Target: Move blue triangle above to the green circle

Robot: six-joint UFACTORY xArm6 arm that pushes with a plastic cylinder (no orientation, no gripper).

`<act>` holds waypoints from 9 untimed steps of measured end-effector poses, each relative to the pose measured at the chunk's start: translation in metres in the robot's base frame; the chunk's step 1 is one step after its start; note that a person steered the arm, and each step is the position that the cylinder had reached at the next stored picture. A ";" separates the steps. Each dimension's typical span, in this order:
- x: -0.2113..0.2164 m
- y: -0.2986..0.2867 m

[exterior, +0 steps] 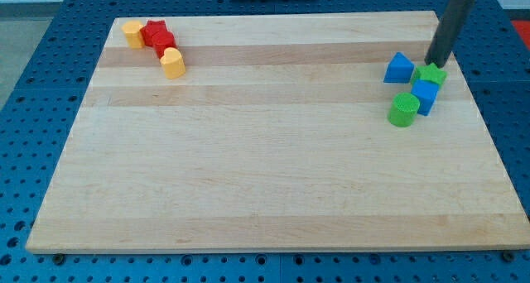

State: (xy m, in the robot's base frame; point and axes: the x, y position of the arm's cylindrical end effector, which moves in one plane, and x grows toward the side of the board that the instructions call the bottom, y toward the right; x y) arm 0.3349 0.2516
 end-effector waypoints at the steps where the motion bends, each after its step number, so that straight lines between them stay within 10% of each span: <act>1: 0.020 -0.017; 3: 0.026 -0.015; 5: -0.054 0.031; 9: -0.051 -0.075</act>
State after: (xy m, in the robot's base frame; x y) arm 0.2839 0.1764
